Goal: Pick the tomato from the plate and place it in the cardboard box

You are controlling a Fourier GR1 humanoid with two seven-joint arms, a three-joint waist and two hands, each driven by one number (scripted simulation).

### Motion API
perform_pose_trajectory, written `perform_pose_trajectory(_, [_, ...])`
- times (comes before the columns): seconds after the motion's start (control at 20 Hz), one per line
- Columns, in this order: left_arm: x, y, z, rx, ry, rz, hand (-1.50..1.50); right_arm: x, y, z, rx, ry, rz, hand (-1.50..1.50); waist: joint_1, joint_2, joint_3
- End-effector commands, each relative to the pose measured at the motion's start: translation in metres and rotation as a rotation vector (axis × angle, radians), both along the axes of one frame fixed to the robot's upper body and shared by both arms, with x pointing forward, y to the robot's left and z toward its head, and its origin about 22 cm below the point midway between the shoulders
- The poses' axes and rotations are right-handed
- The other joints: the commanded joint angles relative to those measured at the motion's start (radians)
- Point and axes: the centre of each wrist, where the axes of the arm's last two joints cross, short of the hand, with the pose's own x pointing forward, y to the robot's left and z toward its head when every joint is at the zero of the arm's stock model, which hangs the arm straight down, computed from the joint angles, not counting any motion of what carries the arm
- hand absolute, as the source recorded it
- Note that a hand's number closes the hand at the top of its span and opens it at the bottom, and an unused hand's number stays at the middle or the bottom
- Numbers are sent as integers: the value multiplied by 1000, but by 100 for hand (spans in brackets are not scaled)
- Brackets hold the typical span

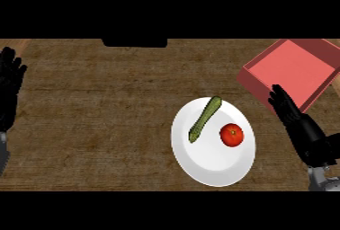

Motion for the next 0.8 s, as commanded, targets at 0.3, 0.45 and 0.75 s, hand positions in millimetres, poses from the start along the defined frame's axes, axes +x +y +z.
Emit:
perform_pose_trajectory(0.3, [-14, -63, -38, 13, 99, -304, 0, 6, 40, 29, 294, -308, -353, -150, -168, -53, 56])
perform_pose_trajectory(0.45, [-17, -97, -42, 26, 103, -481, 0, -22, -18, -32, -693, -101, -163, -150, -67, 28, 2])
perform_pose_trajectory(0.75, [-24, -111, -62, 39, 147, -523, 0, -53, 16, -37, -982, -268, -114, -150, -60, 16, 5])
